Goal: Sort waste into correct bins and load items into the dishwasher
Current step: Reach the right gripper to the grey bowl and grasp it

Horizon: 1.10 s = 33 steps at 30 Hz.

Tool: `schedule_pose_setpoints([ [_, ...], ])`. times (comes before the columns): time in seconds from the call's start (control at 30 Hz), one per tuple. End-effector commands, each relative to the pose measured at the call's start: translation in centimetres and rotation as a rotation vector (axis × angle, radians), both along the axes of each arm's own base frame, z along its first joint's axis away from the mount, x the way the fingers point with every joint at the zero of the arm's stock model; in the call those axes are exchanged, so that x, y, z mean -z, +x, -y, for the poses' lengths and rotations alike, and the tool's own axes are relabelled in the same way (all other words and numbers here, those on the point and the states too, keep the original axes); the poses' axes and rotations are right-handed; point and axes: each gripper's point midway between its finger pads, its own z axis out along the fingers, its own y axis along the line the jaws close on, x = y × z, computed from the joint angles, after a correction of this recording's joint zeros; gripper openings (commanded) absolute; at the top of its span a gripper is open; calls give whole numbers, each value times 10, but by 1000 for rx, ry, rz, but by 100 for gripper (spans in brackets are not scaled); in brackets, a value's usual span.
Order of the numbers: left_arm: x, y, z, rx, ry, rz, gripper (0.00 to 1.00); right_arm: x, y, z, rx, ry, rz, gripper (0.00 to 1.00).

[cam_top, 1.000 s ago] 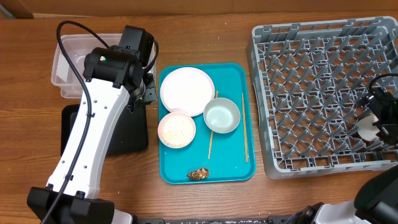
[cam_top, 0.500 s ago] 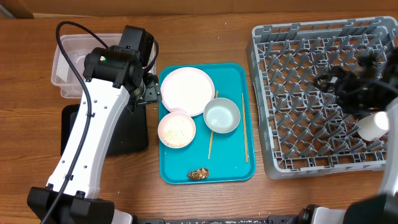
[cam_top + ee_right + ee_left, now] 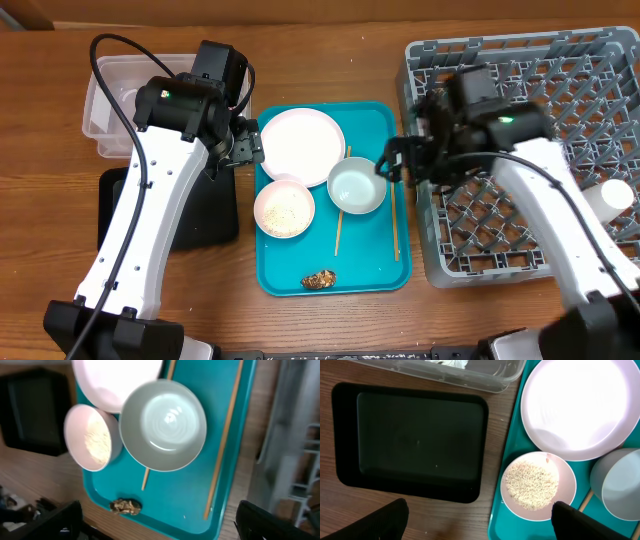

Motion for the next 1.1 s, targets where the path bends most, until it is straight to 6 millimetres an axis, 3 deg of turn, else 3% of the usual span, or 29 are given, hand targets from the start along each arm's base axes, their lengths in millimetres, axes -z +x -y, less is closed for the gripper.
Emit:
schedule_pose_setpoints([
  [0.0,-10,0,2,-1,-11,32,93,25,-3,-7,43,-92,-70,100],
  [0.13,-10,0,2,-1,-11,32,93,50,-7,-15,74,-162,-137,100],
  [0.3,-9,0,2,-1,-11,31,93,82,-8,-24,87,-207,-215,89],
  [0.57,-10,0,2,-1,-11,32,93,110,-3,-18,149,-253,-238,70],
  [0.73,-10,0,2,-1,-11,32,93,130,-10,-16,151,-250,-243,65],
  [0.87,-10,0,2,-1,-11,32,93,139,-13,-14,166,-250,-247,49],
  [1.07,-10,0,2,-1,-11,32,93,139,-14,-14,166,-252,-251,11],
])
